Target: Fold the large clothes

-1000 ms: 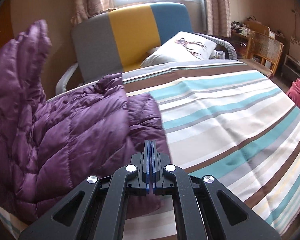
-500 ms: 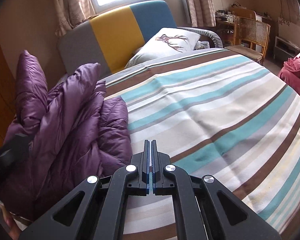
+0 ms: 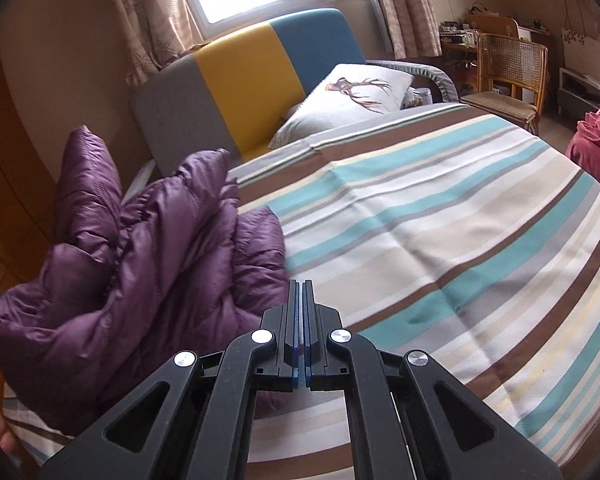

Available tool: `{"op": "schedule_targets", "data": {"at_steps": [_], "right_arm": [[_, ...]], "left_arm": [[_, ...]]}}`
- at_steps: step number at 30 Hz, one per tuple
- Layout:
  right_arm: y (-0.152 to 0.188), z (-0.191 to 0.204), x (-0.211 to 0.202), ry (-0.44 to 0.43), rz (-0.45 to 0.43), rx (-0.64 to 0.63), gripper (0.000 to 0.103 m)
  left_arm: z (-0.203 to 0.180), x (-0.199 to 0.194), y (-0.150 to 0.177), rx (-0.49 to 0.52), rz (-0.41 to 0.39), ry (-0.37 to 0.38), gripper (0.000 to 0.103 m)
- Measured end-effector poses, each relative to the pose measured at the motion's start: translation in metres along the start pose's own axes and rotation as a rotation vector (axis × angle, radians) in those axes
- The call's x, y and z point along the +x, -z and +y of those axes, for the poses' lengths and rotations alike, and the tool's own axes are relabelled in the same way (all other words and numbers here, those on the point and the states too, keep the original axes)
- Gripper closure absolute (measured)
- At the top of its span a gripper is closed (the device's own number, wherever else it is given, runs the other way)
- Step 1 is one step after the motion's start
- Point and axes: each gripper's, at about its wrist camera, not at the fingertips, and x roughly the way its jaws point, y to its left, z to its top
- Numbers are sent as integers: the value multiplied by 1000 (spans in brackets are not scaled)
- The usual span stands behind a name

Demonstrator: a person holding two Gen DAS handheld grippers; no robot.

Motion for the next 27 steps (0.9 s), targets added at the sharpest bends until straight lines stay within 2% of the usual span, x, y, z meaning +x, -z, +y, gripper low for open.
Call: {"op": "schedule_targets", "data": {"at_steps": [1,2,4,6,12,17,22,25,27], "right_arm": [[-1,3,-1,-6,-2,-5,102],[-2,5,-2,-13,-6,-9,102],[-4,9,-4,-34,-12,-8,102],[-9,13,-7,-72,-23,3,102],[-29,24,-20,-195,-58,-7,102],[-40,33,-11,-209,-18,-50,102],[-46,50,6,-165,28,-142,102],[-45,57,22,-114,60,-194,102],[-40,54,44,-39,121,-215,102]], "left_arm": [[15,6,1,-30,21,-30,44],[35,15,3,-80,70,-38,50],[51,34,8,-136,153,-5,58],[45,53,19,-102,228,51,63],[-15,74,35,89,229,64,63],[-39,80,36,201,234,28,63],[-58,91,39,288,255,-14,63],[-73,94,41,321,272,-36,63],[-81,98,44,342,284,-45,62]]}}
